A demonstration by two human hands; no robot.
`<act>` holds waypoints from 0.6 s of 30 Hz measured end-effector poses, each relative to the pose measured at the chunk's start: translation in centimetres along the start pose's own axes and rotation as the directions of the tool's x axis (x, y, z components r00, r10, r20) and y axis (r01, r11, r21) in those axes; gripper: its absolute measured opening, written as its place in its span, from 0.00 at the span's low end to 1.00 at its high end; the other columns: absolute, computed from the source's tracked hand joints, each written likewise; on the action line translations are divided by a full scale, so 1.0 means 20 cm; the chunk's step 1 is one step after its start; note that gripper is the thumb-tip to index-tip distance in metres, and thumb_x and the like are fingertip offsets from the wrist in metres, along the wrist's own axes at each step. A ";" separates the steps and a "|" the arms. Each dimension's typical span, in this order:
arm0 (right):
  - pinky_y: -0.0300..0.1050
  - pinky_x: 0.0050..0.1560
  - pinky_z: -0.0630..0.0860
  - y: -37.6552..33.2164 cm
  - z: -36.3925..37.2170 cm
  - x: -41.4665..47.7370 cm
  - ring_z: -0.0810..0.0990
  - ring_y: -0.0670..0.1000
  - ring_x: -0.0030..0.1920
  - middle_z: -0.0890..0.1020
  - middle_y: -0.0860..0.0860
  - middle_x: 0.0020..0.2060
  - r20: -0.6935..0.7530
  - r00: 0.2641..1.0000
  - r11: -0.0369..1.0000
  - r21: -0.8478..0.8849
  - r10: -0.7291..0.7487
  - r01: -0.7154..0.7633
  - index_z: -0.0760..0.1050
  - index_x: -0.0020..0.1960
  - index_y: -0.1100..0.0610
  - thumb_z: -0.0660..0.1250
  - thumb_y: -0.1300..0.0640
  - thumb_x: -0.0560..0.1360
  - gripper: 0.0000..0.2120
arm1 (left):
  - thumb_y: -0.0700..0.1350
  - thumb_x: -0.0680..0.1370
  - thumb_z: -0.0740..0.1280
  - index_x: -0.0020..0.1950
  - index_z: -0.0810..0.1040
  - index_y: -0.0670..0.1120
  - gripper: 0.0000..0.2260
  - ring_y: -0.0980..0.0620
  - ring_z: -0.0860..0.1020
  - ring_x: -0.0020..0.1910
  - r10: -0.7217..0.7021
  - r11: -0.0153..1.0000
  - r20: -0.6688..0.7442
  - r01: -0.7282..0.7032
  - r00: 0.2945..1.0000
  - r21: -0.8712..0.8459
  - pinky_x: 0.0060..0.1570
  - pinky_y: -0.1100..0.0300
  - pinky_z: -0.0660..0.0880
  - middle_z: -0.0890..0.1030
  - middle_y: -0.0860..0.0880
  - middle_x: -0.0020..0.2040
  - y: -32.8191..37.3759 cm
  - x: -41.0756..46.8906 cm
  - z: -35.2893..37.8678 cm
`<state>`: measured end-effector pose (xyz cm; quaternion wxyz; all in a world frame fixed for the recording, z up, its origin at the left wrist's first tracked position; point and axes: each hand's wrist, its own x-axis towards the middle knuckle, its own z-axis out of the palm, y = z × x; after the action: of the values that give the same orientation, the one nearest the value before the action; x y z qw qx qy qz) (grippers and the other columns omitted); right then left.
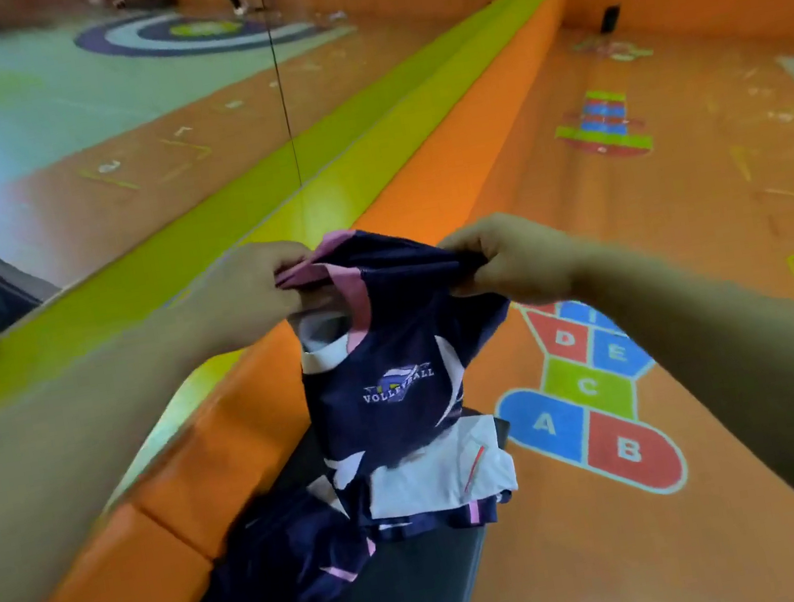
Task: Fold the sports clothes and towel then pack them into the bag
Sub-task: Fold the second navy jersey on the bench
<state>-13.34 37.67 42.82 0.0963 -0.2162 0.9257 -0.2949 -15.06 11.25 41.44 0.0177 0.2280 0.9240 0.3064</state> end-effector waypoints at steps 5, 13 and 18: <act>0.42 0.46 0.72 0.04 -0.24 0.10 0.74 0.44 0.43 0.78 0.51 0.41 -0.058 0.998 1.000 -0.025 -0.004 0.002 0.79 0.53 0.60 0.64 0.71 0.72 0.13 | 0.49 0.66 0.64 0.40 0.75 0.58 0.05 0.46 0.79 0.37 -0.056 0.998 0.024 0.057 0.998 -0.020 0.36 0.49 0.80 0.78 0.51 0.39 0.10 0.23 -0.17; 0.48 0.45 0.73 0.15 -0.53 0.33 0.74 0.50 0.43 0.80 0.53 0.41 -0.333 0.943 0.992 -0.128 -0.022 -0.022 0.77 0.49 0.60 0.61 0.70 0.73 0.11 | 0.31 0.73 0.60 0.50 0.78 0.49 0.16 0.40 0.79 0.38 0.094 0.985 -0.212 -0.059 0.973 0.165 0.38 0.48 0.79 0.80 0.42 0.46 0.21 0.61 -0.32; 0.43 0.40 0.68 0.11 -0.66 0.32 0.71 0.49 0.39 0.76 0.52 0.38 -0.414 0.905 0.985 -0.169 -0.103 0.035 0.77 0.48 0.61 0.60 0.70 0.74 0.09 | 0.30 0.74 0.61 0.57 0.79 0.47 0.17 0.50 0.76 0.33 0.156 0.982 -0.313 -0.114 0.937 0.150 0.30 0.60 0.77 0.78 0.47 0.47 0.31 0.63 -0.41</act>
<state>-23.79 42.94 51.86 -0.1334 -0.1871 0.9368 -0.2637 -25.34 16.45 53.04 -0.1699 0.2383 0.9144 0.2795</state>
